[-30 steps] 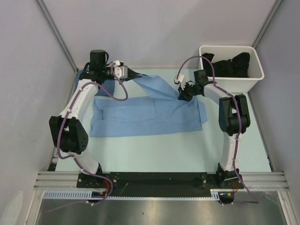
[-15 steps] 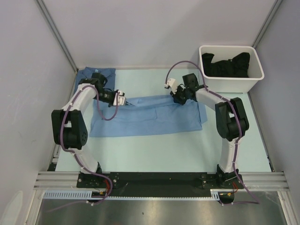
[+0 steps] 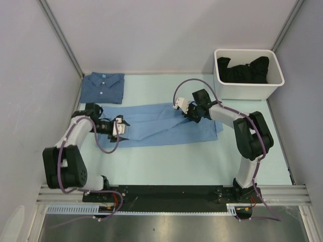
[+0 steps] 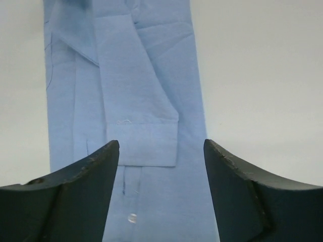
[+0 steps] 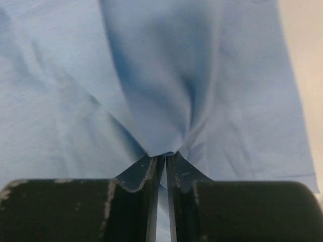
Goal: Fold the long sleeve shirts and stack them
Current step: Fold the shirt
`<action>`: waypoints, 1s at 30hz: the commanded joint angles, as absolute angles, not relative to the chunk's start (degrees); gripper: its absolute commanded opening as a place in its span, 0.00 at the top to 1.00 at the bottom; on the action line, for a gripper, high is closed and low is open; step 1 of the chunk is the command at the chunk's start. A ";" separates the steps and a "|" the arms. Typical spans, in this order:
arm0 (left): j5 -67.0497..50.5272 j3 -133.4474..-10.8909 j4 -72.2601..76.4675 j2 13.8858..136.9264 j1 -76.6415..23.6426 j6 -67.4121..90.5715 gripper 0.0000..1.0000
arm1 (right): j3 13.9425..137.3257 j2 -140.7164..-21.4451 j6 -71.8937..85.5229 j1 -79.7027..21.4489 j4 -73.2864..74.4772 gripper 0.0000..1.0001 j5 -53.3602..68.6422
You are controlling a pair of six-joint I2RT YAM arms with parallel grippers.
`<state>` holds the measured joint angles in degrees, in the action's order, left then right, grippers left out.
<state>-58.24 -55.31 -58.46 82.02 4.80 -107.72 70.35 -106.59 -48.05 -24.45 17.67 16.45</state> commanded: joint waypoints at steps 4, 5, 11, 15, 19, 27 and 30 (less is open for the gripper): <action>-57.87 -47.20 -29.83 68.64 5.54 -42.79 0.25 | 67.59 -101.69 -53.61 -25.58 21.25 0.55 14.41; -56.96 -47.28 -26.58 69.34 5.45 -35.49 0.27 | 67.94 -101.52 -53.61 -25.32 22.05 0.43 15.63; -50.99 -60.27 -32.04 87.69 5.27 -29.17 0.35 | 74.61 -103.53 -49.58 -23.12 27.68 0.30 19.60; -47.55 -74.84 -41.65 100.08 4.66 -31.64 0.44 | 78.92 -105.29 -47.03 -21.19 30.41 0.30 19.86; -45.18 -79.19 -44.82 106.25 3.17 -29.80 0.48 | 81.03 -106.17 -45.09 -19.60 32.08 0.28 19.95; -41.14 -78.49 -46.76 111.09 1.05 -25.67 0.51 | 81.56 -105.64 -44.30 -17.84 32.26 0.28 18.98; -37.10 -78.49 -44.30 111.88 1.05 -23.03 0.51 | 81.91 -105.73 -44.03 -17.75 32.52 0.28 19.07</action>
